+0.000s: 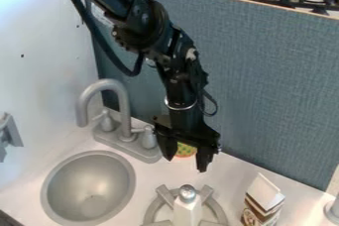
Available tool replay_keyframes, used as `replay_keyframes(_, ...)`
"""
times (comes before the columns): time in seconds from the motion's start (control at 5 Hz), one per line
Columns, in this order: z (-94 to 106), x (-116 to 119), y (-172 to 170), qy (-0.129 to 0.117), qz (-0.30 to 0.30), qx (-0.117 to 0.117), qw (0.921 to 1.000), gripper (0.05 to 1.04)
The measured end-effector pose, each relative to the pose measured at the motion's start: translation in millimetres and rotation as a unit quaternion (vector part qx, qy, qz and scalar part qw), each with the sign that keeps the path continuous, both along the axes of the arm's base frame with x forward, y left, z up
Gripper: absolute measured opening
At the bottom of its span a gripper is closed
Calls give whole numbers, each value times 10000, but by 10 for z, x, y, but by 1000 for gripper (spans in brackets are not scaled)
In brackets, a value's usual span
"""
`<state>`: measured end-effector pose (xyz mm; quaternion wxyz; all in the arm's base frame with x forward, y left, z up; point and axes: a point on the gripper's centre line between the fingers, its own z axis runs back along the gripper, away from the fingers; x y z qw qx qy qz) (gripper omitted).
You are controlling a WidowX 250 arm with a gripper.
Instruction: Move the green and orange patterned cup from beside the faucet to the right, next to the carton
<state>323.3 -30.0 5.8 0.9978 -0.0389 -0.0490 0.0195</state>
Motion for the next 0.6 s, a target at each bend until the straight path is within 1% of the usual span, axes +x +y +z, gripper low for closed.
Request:
replay_keyframes(0.2, -90, -37, 2, 160, -9, 8, 9999, 1001)
replay_keyframes(0.4, -64, 326, 123, 82, -390, 273, 9988, 1001)
replay_keyframes(0.6, 57, 610, 334, -43, -404, 568, 9976, 1001)
